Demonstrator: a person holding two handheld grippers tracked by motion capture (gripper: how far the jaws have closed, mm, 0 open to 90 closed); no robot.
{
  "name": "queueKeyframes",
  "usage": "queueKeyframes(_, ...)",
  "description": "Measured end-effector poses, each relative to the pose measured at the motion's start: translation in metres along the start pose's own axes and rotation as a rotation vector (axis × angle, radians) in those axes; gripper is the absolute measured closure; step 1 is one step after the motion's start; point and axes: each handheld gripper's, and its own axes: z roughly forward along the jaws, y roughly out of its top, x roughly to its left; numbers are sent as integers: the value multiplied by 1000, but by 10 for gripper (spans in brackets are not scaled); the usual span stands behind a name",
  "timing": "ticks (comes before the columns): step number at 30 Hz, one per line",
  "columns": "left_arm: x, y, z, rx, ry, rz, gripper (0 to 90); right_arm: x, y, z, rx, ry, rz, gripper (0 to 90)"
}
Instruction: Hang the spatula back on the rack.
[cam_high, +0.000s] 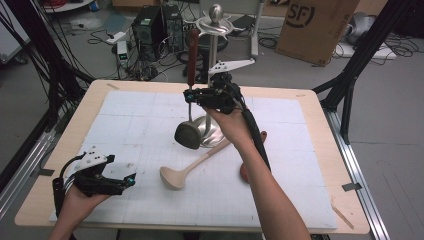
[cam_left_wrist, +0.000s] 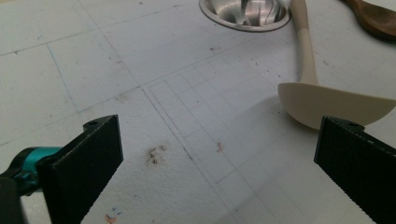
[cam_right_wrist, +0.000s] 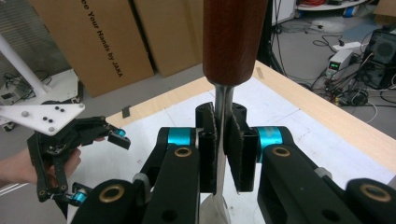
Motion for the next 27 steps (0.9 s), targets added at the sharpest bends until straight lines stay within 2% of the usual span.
queueKeyframes(17,-1,0,1,2,-4,5,16,-11,3,2,8,-46,26,833)
queueKeyframes(27,-1,0,1,2,-6,7,16,-15,2,3,-5,-82,33,830)
